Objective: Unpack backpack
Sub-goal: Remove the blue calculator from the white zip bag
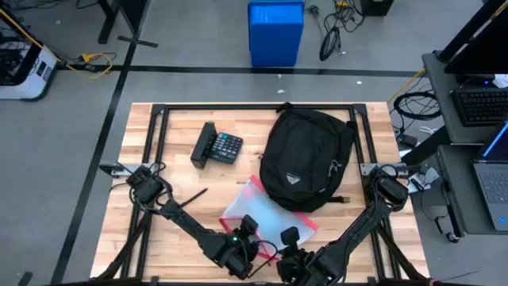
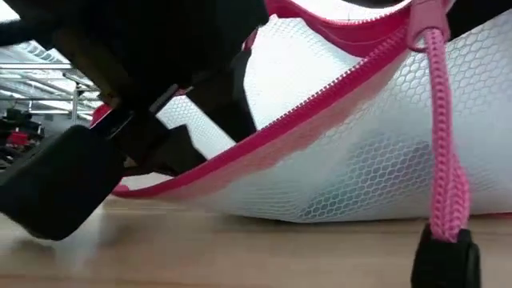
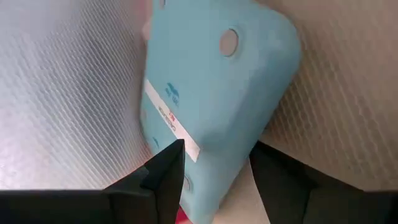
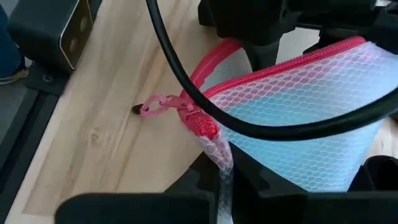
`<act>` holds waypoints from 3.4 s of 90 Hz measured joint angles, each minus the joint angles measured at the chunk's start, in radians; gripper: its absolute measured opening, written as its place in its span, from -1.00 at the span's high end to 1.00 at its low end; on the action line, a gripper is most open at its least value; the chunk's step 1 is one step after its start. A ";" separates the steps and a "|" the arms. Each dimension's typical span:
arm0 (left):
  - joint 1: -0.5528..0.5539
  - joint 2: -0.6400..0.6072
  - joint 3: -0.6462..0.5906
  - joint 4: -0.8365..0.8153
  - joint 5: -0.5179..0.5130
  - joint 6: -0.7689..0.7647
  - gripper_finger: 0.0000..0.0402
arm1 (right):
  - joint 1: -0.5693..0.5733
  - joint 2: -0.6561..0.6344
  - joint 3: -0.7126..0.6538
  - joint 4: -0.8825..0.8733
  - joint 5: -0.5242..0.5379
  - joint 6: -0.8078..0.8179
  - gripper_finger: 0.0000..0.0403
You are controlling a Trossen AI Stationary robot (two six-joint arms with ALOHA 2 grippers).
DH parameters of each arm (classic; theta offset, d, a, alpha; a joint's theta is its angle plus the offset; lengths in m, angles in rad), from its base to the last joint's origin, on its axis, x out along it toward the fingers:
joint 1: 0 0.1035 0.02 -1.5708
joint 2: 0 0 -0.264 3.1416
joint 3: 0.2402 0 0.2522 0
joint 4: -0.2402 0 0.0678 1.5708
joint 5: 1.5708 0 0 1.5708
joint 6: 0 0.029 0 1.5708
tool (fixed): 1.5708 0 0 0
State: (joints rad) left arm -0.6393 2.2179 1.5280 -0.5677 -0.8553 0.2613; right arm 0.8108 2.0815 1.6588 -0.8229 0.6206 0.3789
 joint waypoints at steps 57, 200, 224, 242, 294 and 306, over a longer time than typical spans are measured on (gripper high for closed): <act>0.043 0.001 0.000 0.112 -0.026 0.177 0.16 | 0.000 0.000 0.000 0.031 -0.001 -0.028 1.00; 0.047 -0.033 0.023 0.158 0.039 0.164 0.70 | -0.001 0.000 0.000 0.018 0.003 -0.015 1.00; 0.008 -0.087 0.032 0.081 -0.001 0.068 0.71 | -0.002 0.000 0.000 -0.011 0.007 0.007 1.00; -0.007 -0.121 0.032 -0.031 -0.017 -0.049 0.72 | -0.002 0.000 0.000 -0.018 0.005 0.016 1.00; -0.022 -0.125 0.032 -0.063 0.030 -0.100 0.71 | -0.005 0.000 0.000 -0.021 0.001 0.021 1.00; -0.003 -0.126 0.034 -0.054 0.056 -0.131 0.71 | -0.005 0.000 0.000 -0.019 0.002 0.021 1.00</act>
State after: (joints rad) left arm -0.6426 2.0922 1.5616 -0.6221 -0.7993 0.1305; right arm 0.8062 2.0811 1.6588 -0.8421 0.6224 0.4004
